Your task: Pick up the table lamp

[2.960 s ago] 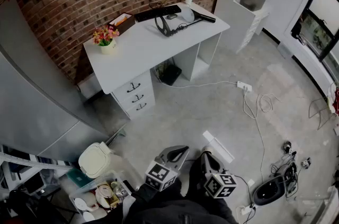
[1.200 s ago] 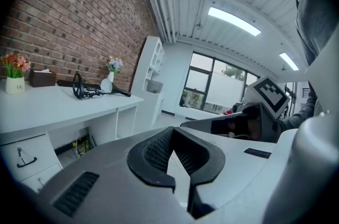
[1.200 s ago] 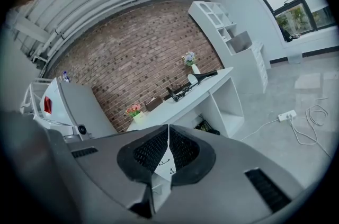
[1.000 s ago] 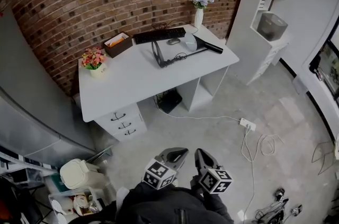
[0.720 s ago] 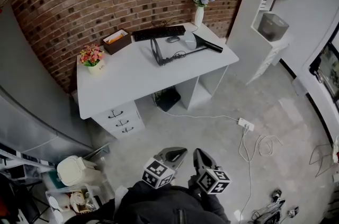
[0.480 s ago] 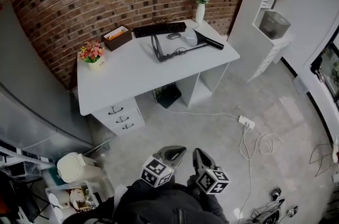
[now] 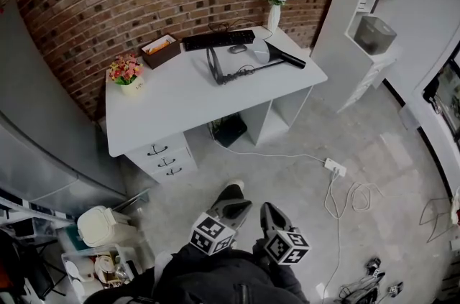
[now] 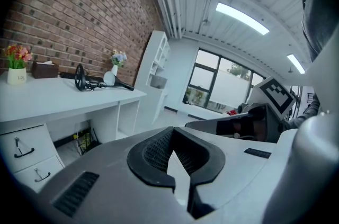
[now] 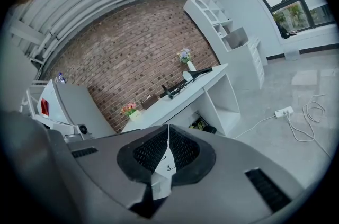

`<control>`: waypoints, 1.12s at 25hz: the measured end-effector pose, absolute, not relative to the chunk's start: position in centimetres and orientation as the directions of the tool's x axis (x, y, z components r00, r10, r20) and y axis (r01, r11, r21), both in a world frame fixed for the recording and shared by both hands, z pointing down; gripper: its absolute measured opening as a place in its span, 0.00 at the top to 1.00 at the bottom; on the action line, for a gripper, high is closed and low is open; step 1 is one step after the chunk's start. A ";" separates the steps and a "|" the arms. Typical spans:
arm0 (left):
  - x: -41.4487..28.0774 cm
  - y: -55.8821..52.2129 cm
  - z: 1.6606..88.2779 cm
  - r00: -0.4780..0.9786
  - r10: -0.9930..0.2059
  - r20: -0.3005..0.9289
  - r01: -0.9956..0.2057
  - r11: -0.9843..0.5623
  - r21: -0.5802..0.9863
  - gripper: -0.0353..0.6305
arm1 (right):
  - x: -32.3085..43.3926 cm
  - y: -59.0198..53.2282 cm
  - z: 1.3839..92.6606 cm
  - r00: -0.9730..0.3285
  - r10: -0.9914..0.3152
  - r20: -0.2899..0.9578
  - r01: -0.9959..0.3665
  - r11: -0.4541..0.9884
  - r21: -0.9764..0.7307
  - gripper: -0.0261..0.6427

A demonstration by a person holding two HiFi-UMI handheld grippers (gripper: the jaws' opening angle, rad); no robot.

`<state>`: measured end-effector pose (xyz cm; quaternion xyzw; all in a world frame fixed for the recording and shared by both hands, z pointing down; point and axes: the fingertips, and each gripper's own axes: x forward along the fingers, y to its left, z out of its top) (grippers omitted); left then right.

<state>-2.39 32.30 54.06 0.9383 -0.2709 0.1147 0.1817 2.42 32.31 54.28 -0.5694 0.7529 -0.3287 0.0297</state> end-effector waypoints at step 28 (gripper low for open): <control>0.9 15.2 53.7 0.836 -0.444 0.324 -0.534 -0.796 0.286 0.94 | 5.4 16.0 55.0 -0.343 -0.872 0.350 -0.825 0.102 -0.555 0.94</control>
